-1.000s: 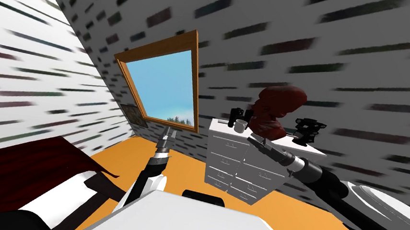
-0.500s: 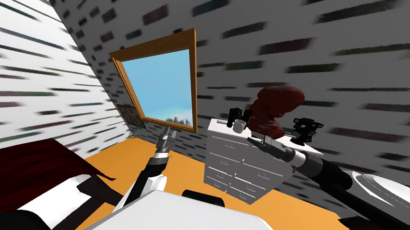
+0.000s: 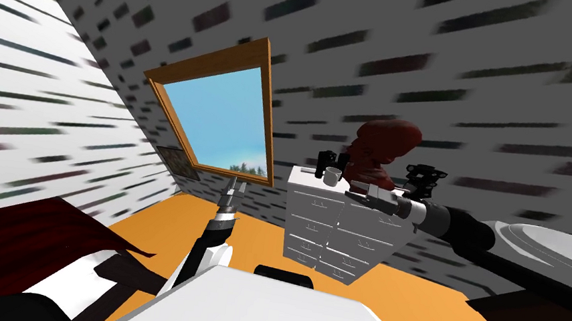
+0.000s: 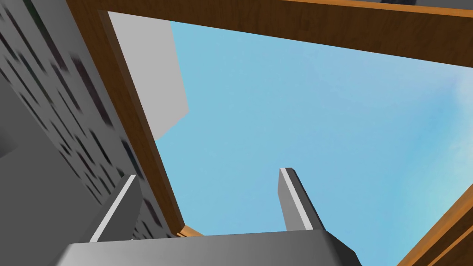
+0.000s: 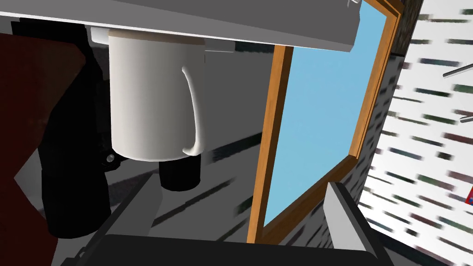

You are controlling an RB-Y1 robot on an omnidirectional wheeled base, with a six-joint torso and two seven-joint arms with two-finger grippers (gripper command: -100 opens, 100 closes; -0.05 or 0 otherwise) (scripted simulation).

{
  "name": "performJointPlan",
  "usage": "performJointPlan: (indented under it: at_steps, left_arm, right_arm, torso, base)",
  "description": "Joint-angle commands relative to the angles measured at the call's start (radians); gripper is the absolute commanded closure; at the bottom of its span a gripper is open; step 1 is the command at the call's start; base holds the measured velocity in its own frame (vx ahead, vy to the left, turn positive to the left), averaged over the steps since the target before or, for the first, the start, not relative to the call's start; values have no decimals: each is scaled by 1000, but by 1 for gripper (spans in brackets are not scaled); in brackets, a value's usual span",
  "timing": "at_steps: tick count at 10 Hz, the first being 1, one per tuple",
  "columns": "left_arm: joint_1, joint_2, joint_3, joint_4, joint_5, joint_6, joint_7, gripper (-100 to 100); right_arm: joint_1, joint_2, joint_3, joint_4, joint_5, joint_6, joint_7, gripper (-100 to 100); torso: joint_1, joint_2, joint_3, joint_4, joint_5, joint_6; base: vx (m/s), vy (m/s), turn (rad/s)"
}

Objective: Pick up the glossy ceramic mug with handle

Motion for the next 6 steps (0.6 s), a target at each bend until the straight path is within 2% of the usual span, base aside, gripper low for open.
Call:
performJointPlan:
  at_steps: [1, 2, 3, 4, 5, 6]
  left_arm:
    - [0, 0, 0, 0, 0, 0, 0, 0]
    - [0, 0, 0, 0, 0, 0, 0, 0]
    - [0, 0, 0, 0, 0, 0, 0, 0]
    - [0, 0, 0, 0, 0, 0, 0, 0]
    - [0, 0, 0, 0, 0, 0, 0, 0]
    - [0, 0, 0, 0, 0, 0, 0, 0]
  right_arm:
    - [-1, -31, -4, 3, 4, -1, -3, -100]
    - [-4, -71, -27, 15, 33, -10, -14, -100]
    - [-4, -95, -27, 15, 33, -10, -14, -100]
    - [-6, -128, -48, 27, 61, -19, -24, -100]
    - [-6, -157, -48, 27, 61, -19, -24, -100]
    - [-7, -187, -68, 38, 87, -27, -35, -100]
  torso:
    - [0, 0, 0, 0, 0, 0]
    - [0, 1, 0, 0, 0, 0]
    - [0, 1, 0, 0, 0, 0]
    - [0, 1, 0, 0, 0, 0]
    - [0, 0, 0, 0, 0, 0]
    - [0, 0, 0, 0, 0, 0]
  base:
    - [8, -2, 4]
    - [13, -5, -40]
    - [17, -4, -29]
    - [26, -5, -48]
    - [21, -3, -17]
    - [26, -2, -33]
